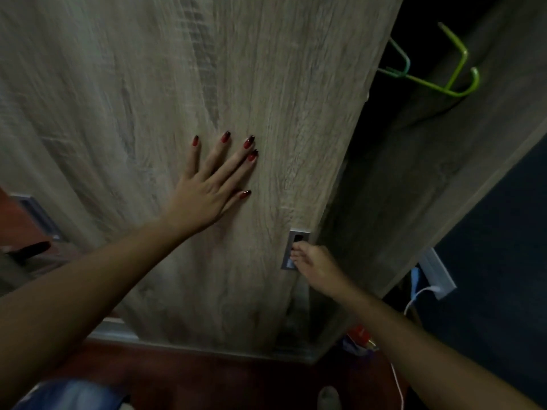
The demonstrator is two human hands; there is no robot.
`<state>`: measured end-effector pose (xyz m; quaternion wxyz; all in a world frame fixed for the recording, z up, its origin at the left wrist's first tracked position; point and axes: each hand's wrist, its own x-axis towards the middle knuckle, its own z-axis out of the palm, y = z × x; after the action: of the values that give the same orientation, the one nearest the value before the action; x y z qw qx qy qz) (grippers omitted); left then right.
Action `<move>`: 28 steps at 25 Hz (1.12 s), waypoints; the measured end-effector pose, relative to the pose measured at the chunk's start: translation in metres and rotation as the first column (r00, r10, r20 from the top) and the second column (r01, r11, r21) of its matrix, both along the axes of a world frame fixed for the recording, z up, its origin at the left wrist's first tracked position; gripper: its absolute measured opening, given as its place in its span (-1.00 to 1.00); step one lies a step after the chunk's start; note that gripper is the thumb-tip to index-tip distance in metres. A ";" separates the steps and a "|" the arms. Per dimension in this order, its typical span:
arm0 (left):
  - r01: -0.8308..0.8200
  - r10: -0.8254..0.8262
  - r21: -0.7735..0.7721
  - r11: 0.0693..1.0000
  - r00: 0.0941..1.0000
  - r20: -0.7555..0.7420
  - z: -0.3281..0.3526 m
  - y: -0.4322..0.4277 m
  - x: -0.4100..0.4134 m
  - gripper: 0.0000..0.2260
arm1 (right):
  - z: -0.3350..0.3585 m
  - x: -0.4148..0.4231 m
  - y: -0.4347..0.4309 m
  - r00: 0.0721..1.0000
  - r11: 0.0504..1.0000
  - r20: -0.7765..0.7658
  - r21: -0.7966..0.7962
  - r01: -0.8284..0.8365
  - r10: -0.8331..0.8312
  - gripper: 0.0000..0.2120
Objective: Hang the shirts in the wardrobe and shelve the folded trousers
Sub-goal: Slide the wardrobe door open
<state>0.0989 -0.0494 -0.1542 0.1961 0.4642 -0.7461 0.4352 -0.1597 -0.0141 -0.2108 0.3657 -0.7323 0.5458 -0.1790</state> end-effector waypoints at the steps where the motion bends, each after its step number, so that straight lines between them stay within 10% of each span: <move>1: -0.020 0.020 -0.012 1.000 1.000 -0.019 -0.003 0.002 0.016 -0.40 | -0.003 0.014 0.001 0.998 0.998 -0.013 -0.040 -0.056 0.056 -0.64; 6: -0.100 0.101 0.017 0.995 0.990 -0.098 -0.006 0.015 0.095 -0.36 | -0.009 0.068 0.002 0.873 0.817 -0.354 -0.351 -0.457 0.336 -0.54; 13: -0.274 0.294 0.131 0.953 0.940 -0.171 -0.004 0.038 0.182 -0.38 | -0.001 0.127 -0.025 0.563 0.301 -0.805 -0.499 -0.813 0.189 -0.46; 28: -0.395 0.480 0.330 0.857 0.846 -0.234 0.004 0.067 0.268 -0.39 | 0.004 0.227 -0.039 0.484 0.264 -0.861 -0.437 -0.860 0.154 -0.29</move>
<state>0.3666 0.0174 -0.1502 0.1395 0.7076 -0.6313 0.2852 0.0674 -0.0535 -0.2071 -0.2323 -0.9579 0.1690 0.0004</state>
